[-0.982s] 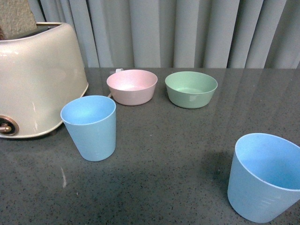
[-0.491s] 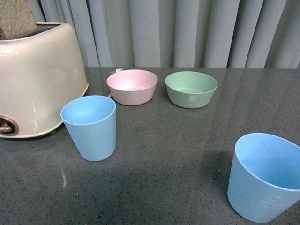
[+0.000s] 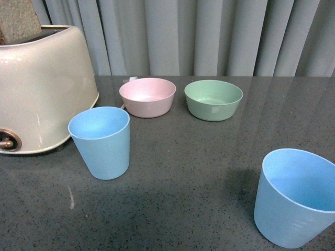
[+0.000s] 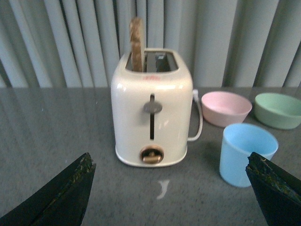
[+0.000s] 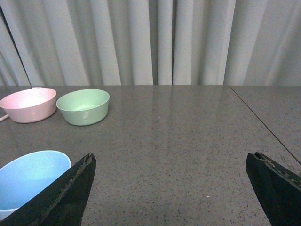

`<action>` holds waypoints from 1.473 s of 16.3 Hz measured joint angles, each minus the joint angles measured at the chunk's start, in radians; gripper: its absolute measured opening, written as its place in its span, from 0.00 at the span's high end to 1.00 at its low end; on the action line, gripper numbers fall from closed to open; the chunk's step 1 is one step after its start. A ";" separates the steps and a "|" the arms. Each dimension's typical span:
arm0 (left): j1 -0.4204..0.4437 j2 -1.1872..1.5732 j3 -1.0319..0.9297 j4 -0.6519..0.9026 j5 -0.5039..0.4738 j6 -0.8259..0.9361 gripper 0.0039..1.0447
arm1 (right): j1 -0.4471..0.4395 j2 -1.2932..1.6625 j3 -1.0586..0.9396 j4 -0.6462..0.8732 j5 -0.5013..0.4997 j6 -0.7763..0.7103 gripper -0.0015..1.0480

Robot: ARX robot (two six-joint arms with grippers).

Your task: Stack blue cups with both arms

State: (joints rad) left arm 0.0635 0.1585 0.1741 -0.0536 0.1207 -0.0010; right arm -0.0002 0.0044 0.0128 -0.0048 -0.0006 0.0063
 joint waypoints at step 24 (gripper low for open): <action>-0.474 1.420 0.724 0.008 0.006 0.246 0.08 | 0.000 0.000 0.000 0.000 0.000 0.000 0.06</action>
State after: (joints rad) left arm -0.4107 1.5784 0.8982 -0.0460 0.1265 0.2447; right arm -0.0002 0.0044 0.0128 -0.0048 -0.0006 0.0063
